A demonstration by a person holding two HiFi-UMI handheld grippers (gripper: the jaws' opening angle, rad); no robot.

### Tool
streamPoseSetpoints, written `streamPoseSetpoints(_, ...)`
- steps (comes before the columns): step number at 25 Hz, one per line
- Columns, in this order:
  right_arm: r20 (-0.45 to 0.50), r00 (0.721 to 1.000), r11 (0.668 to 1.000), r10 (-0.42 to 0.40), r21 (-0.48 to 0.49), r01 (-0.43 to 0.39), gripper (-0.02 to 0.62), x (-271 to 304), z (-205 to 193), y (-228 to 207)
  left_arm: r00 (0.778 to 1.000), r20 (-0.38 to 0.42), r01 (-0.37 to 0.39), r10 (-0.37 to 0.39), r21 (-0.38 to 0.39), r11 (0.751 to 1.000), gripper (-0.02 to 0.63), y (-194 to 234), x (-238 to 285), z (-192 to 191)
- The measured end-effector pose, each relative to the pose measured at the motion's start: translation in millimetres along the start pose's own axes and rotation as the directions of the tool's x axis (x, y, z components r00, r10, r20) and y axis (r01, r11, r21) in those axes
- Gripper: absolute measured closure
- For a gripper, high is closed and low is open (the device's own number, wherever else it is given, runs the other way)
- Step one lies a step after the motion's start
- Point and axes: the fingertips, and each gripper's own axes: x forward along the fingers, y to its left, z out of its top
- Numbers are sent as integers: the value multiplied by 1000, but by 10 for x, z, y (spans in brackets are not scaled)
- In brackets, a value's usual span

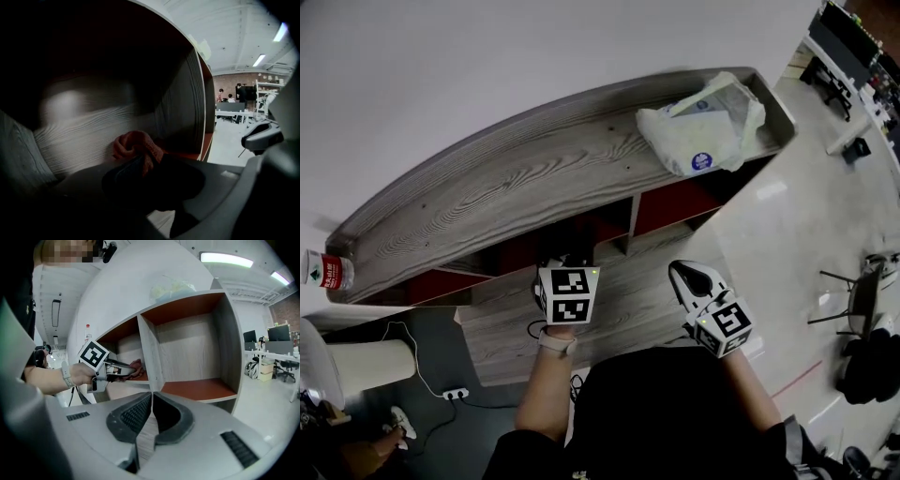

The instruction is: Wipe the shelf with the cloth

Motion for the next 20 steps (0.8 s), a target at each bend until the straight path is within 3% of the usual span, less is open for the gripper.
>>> streamPoseSetpoints(9, 12, 997, 997, -78, 24, 78, 589, -465, -119, -415, 996, -1, 84, -84, 19, 996, 472, -543, 205, 292)
streamPoseSetpoints(15, 18, 996, 995, -92, 39, 91, 589, -552, -111, -501, 997, -2, 75, -75, 16, 997, 484, -532, 201, 292)
streamPoseSetpoints(20, 23, 998, 998, -51, 37, 50, 589, -437, -83, -405, 998, -16, 54, -54, 11, 998, 500, -425, 128, 240)
